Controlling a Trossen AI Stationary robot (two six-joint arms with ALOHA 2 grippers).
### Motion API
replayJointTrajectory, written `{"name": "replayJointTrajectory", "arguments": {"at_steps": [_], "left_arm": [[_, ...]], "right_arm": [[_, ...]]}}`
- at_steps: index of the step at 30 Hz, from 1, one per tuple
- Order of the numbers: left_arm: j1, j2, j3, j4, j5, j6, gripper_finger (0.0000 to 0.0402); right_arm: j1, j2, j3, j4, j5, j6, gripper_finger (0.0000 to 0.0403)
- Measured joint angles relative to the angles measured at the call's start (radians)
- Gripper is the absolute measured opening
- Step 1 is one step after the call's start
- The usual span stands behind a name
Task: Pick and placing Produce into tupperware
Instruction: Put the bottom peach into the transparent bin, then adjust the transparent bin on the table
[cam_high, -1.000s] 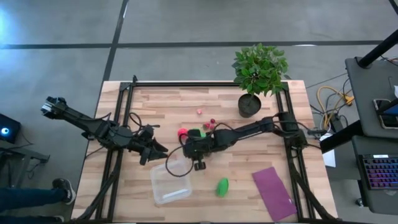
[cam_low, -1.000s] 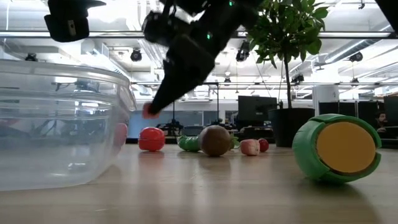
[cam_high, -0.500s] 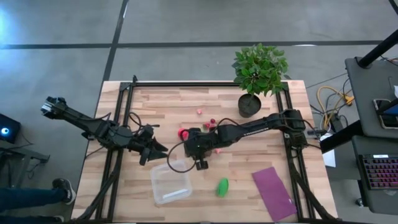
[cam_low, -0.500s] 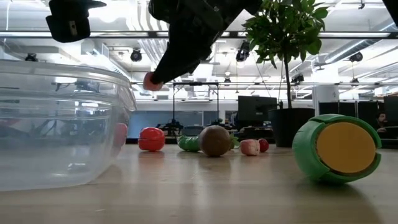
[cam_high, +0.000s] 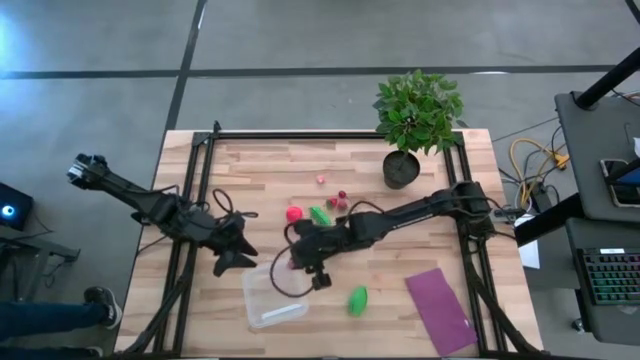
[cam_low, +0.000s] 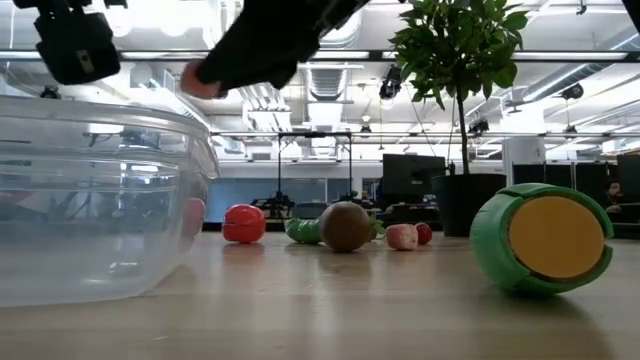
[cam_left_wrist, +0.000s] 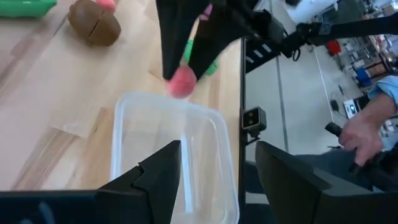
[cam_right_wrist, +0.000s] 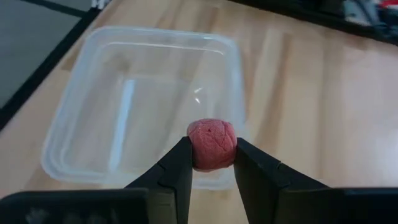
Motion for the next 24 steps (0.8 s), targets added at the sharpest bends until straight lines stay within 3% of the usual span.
{"name": "replayJointTrajectory", "arguments": {"at_steps": [5, 12, 17, 24], "left_arm": [[-0.025, 0.003, -0.014, -0.023, 0.002, 0.0, 0.0192], [-0.093, 0.017, -0.012, -0.023, 0.002, -0.008, 0.0192], [-0.126, 0.033, -0.013, -0.031, -0.001, -0.01, 0.0192], [-0.144, 0.075, -0.013, -0.027, -0.002, -0.007, 0.0192]], "right_arm": [[0.02, 0.109, 0.114, -0.002, -0.034, 0.061, 0.01], [0.025, 0.215, 0.296, -0.174, 0.016, 0.086, 0.0107], [0.027, 0.267, 0.407, -0.283, 0.038, 0.056, 0.0143], [0.036, 0.276, 0.45, -0.391, 0.037, 0.08, 0.0205]]}}
